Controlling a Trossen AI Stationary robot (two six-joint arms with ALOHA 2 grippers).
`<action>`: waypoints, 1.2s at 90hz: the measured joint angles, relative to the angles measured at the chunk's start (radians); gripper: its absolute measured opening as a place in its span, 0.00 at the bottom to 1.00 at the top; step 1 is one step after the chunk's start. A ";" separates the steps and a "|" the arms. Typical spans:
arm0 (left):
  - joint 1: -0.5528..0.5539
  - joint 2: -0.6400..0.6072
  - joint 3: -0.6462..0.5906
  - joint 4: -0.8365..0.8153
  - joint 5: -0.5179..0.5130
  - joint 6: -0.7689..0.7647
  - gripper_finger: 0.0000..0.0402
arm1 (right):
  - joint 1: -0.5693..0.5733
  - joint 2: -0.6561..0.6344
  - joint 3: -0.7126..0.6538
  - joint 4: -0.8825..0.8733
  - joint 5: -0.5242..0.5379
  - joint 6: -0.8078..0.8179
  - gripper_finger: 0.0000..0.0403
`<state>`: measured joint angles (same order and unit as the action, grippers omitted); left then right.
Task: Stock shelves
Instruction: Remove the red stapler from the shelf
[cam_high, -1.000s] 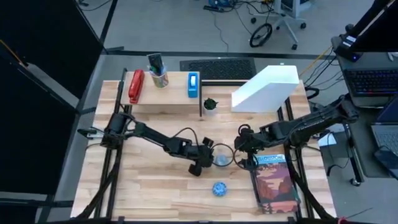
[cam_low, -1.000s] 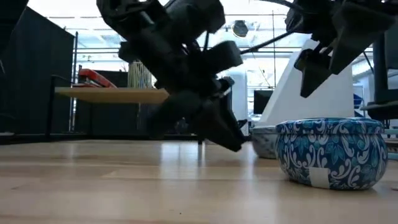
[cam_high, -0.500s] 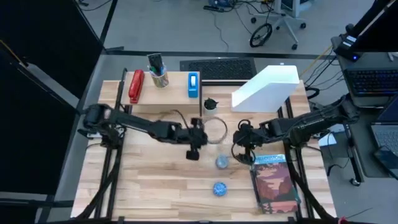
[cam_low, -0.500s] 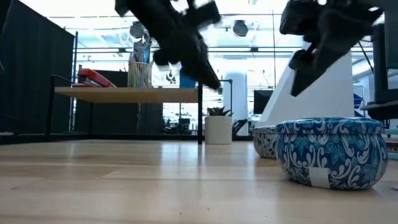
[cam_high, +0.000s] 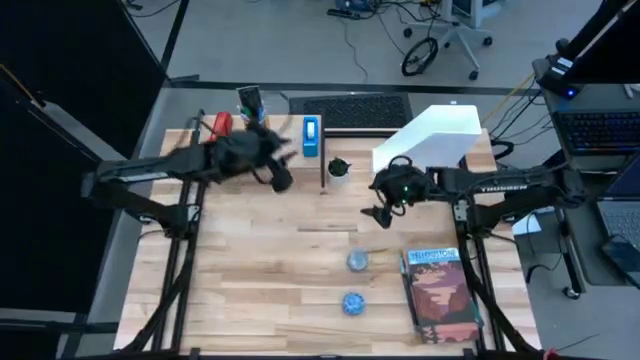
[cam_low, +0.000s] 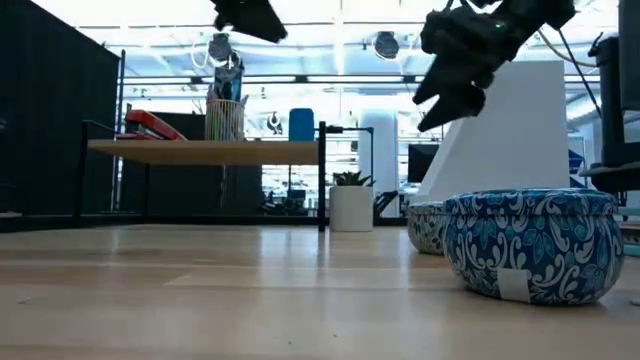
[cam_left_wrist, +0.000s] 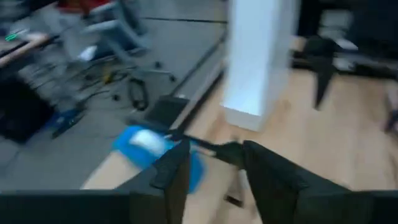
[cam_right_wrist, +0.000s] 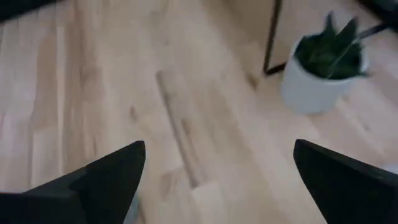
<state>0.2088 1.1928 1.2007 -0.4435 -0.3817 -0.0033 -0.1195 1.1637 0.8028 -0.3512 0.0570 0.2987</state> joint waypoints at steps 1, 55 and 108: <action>0.010 -0.008 0.000 -0.007 0.000 -0.009 0.41 | -0.005 0.000 0.000 0.004 0.000 -0.002 0.98; 0.453 -0.044 0.286 -0.909 0.014 -0.437 0.83 | -0.195 0.000 0.000 0.037 -0.008 -0.016 0.98; 0.665 0.029 0.118 -0.828 0.093 -0.348 0.83 | -0.193 0.000 0.000 0.039 -0.008 -0.042 0.98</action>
<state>0.8741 1.2219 1.3185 -1.2712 -0.2891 -0.3508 -0.3122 1.1641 0.8028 -0.3119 0.0489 0.2572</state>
